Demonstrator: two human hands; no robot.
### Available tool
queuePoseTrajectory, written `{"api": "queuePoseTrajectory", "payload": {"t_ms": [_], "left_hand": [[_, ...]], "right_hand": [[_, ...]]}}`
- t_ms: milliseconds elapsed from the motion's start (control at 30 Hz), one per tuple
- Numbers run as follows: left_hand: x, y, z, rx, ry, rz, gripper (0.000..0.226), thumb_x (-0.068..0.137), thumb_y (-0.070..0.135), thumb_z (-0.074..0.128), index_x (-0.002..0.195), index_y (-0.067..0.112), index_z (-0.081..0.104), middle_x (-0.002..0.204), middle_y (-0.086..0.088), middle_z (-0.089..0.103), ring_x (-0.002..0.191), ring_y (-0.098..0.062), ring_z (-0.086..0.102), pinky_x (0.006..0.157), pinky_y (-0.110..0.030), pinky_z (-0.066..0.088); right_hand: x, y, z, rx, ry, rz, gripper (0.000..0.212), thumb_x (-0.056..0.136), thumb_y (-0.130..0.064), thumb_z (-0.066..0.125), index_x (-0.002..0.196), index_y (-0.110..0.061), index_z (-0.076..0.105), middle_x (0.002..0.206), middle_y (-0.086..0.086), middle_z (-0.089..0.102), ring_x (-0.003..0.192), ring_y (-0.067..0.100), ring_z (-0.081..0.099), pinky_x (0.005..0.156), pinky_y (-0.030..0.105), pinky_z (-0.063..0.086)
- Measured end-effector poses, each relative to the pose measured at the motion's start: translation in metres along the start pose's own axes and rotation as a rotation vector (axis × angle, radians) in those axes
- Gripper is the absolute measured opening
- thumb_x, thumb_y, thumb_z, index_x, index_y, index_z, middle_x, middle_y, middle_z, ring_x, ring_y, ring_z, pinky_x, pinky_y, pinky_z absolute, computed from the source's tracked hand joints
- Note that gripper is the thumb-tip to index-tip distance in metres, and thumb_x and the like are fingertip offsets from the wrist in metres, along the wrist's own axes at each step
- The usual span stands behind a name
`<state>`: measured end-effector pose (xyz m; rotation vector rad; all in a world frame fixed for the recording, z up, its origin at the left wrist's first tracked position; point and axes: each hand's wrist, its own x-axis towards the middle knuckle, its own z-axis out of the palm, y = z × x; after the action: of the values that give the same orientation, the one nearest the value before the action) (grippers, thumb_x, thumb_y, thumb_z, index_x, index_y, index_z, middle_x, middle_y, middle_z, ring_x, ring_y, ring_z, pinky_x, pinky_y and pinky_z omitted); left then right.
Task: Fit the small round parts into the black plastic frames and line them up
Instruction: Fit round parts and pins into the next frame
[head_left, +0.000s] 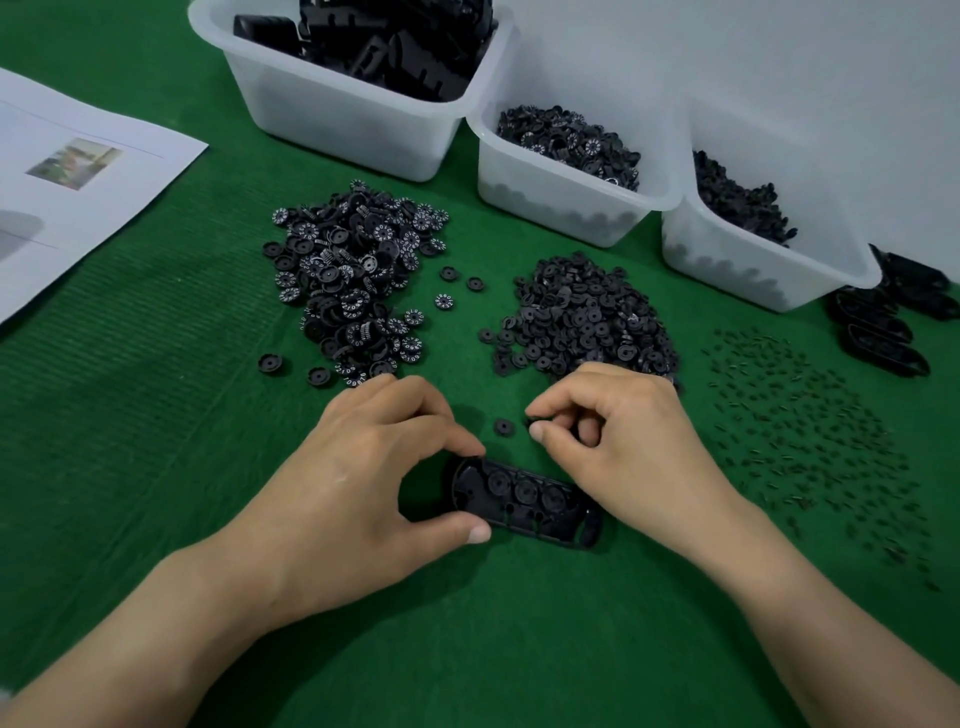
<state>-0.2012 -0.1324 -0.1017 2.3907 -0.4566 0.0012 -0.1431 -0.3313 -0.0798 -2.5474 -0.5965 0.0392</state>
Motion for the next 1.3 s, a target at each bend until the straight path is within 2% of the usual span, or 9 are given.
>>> {"api": "queuePoseTrajectory", "payload": {"t_ms": [200,367,667,767,833,900,1067,1200,1300], "left_hand": [[0.0,0.0,0.0,0.005,0.001,-0.001,0.052,0.068,0.066,0.051,0.103,0.03,0.066,0.096,0.015,0.049,0.093,-0.005,0.046,0.087,-0.019,0.033],[0.0,0.0,0.001,0.012,-0.001,0.001,0.052,0.068,0.067,0.051,0.103,0.031,0.065,0.096,0.015,0.049,0.093,-0.006,0.046,0.086,-0.018,0.032],[0.0,0.0,0.001,0.016,0.001,0.001,0.053,0.068,0.068,0.05,0.104,0.031,0.064,0.096,0.016,0.048,0.094,-0.004,0.044,0.087,-0.017,0.031],[0.0,0.001,0.001,0.021,0.002,0.0,0.053,0.067,0.067,0.055,0.104,0.03,0.065,0.095,0.015,0.048,0.093,-0.005,0.045,0.087,-0.016,0.031],[0.0,0.0,0.001,0.027,0.01,0.002,0.05,0.067,0.063,0.06,0.103,0.028,0.067,0.095,0.013,0.05,0.092,-0.007,0.046,0.087,-0.018,0.032],[0.0,0.0,0.001,0.032,0.012,0.007,0.05,0.067,0.061,0.06,0.102,0.027,0.067,0.094,0.012,0.05,0.091,-0.007,0.046,0.087,-0.019,0.031],[0.0,0.001,0.001,0.029,0.012,0.002,0.05,0.067,0.06,0.061,0.102,0.025,0.068,0.093,0.011,0.051,0.09,-0.008,0.047,0.087,-0.019,0.031],[0.0,0.002,0.0,0.026,0.014,0.001,0.048,0.067,0.057,0.062,0.101,0.024,0.069,0.092,0.01,0.052,0.089,-0.009,0.049,0.084,-0.019,0.034],[0.0,0.003,0.0,0.031,0.008,0.0,0.048,0.067,0.056,0.063,0.101,0.023,0.069,0.092,0.01,0.052,0.088,-0.01,0.049,0.084,-0.018,0.034]], "right_hand": [[-0.008,-0.001,-0.005,0.114,-0.003,0.0,0.012,0.078,-0.011,0.07,0.079,-0.021,0.075,0.072,-0.014,0.06,0.065,-0.005,0.054,0.055,0.006,0.037],[-0.006,0.0,-0.001,0.053,-0.005,0.048,0.015,0.078,-0.016,0.072,0.091,-0.023,0.073,0.07,-0.013,0.058,0.061,0.004,0.05,0.058,0.011,0.041],[-0.008,-0.002,-0.002,0.056,-0.003,0.0,0.006,0.074,-0.016,0.074,0.078,-0.02,0.072,0.071,-0.012,0.056,0.059,0.004,0.05,0.058,0.016,0.04],[-0.014,-0.005,-0.007,0.138,-0.031,-0.1,0.007,0.075,-0.015,0.074,0.08,-0.019,0.073,0.073,-0.009,0.059,0.06,0.009,0.052,0.054,0.011,0.038],[-0.019,-0.01,-0.008,0.109,-0.101,-0.197,0.01,0.076,-0.019,0.07,0.085,-0.02,0.074,0.076,-0.008,0.06,0.063,0.006,0.054,0.057,0.013,0.04],[-0.021,-0.013,-0.007,0.062,-0.113,-0.234,0.014,0.076,-0.02,0.069,0.089,-0.02,0.074,0.078,-0.008,0.061,0.065,0.005,0.056,0.058,0.02,0.045],[-0.02,-0.013,-0.007,-0.003,-0.066,-0.336,0.014,0.078,-0.019,0.067,0.09,-0.017,0.075,0.076,-0.001,0.062,0.063,0.015,0.059,0.054,0.036,0.05],[-0.018,-0.015,-0.006,-0.132,-0.074,-0.417,0.011,0.079,-0.017,0.069,0.089,-0.017,0.075,0.073,-0.001,0.06,0.06,0.016,0.057,0.051,0.032,0.05],[-0.014,-0.013,-0.01,-0.049,-0.141,-0.364,0.015,0.077,-0.02,0.07,0.092,-0.02,0.075,0.076,-0.006,0.062,0.061,0.009,0.058,0.054,0.026,0.049]]}}
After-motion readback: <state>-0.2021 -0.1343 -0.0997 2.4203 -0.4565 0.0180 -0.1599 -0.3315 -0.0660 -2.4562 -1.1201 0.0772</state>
